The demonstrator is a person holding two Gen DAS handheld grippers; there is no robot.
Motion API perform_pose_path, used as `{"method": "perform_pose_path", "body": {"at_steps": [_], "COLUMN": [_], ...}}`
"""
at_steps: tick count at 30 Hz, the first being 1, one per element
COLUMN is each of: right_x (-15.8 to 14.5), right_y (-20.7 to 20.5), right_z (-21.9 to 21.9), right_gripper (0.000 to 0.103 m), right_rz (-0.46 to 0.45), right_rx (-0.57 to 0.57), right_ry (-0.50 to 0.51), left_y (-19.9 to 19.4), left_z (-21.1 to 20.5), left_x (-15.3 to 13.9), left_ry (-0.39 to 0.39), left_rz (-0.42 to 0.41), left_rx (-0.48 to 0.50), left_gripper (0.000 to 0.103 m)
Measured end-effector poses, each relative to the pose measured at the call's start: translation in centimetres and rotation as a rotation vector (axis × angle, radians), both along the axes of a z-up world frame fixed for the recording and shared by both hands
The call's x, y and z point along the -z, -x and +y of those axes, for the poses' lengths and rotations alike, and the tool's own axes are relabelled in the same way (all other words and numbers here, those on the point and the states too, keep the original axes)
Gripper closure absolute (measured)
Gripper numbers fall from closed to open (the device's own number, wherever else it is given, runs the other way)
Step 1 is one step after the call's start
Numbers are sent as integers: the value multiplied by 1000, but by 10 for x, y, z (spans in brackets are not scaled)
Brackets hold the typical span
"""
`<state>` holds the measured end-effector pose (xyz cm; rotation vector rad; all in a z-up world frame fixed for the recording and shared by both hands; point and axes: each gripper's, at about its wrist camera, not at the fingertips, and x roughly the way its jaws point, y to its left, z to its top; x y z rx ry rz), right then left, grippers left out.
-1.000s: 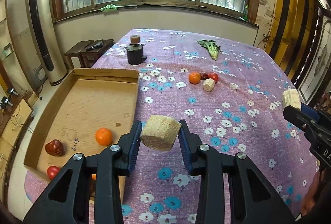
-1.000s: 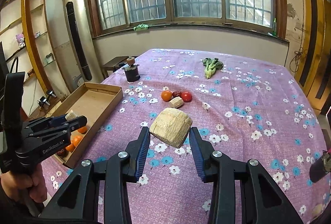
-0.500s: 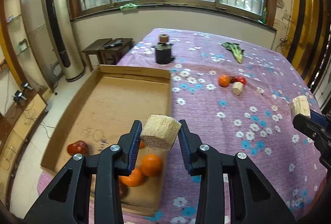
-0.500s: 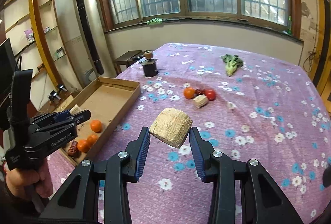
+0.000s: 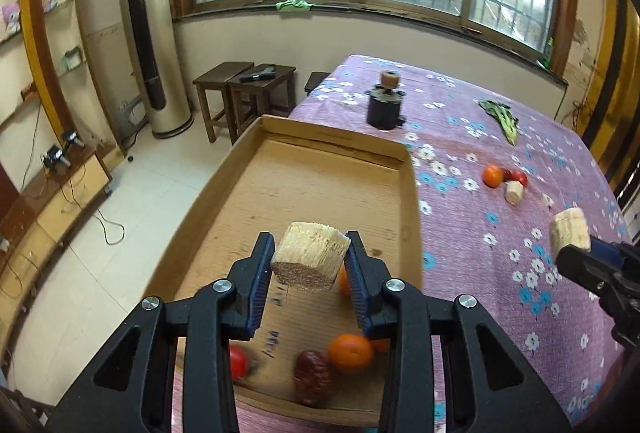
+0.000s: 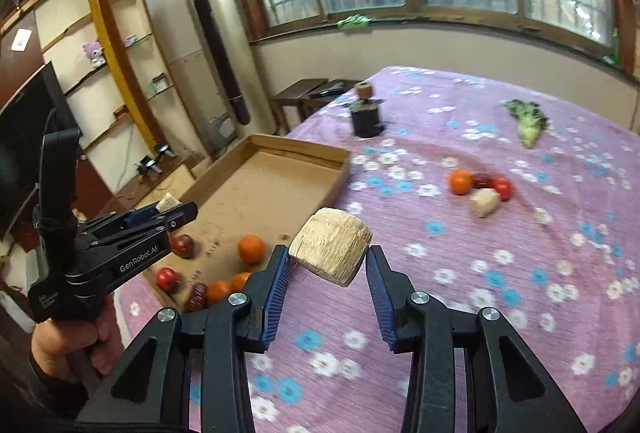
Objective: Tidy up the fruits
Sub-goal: 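Carry the wooden blocks with both grippers over the cardboard tray, then open both grippers to drop the wooden blocks into the tray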
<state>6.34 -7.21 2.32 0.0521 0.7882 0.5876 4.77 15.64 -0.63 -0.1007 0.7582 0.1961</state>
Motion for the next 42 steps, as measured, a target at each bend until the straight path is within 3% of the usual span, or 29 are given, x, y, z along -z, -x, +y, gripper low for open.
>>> {"method": "perform_pose_path", "body": {"at_steps": [6, 15, 24, 36, 38, 39, 42], "right_x": [3, 14, 58, 96, 96, 95, 92], "right_y": [-19, -51, -98, -112, -112, -111, -106], "right_z": [35, 80, 135, 157, 157, 158, 159], "right_gripper": [63, 63, 63, 62, 62, 61, 57], "right_rz": [22, 53, 145, 196, 193, 189, 175], "right_rx": [-50, -109, -172, -227, -230, -231, -239], "right_ry": [-19, -1, 60, 150, 161, 171, 183], "left_y": [-7, -30, -66, -78, -80, -80, -78], "left_z": [26, 34, 49, 52, 54, 55, 58], "left_x": [2, 12, 40, 67, 69, 69, 70], "left_ry": [4, -13, 28, 3, -6, -6, 8], "left_rz": [6, 45, 161, 296, 312, 323, 331], "left_rx": [-41, -42, -57, -89, -107, -117, -126], "left_gripper": [70, 70, 69, 69, 57, 41, 38]}}
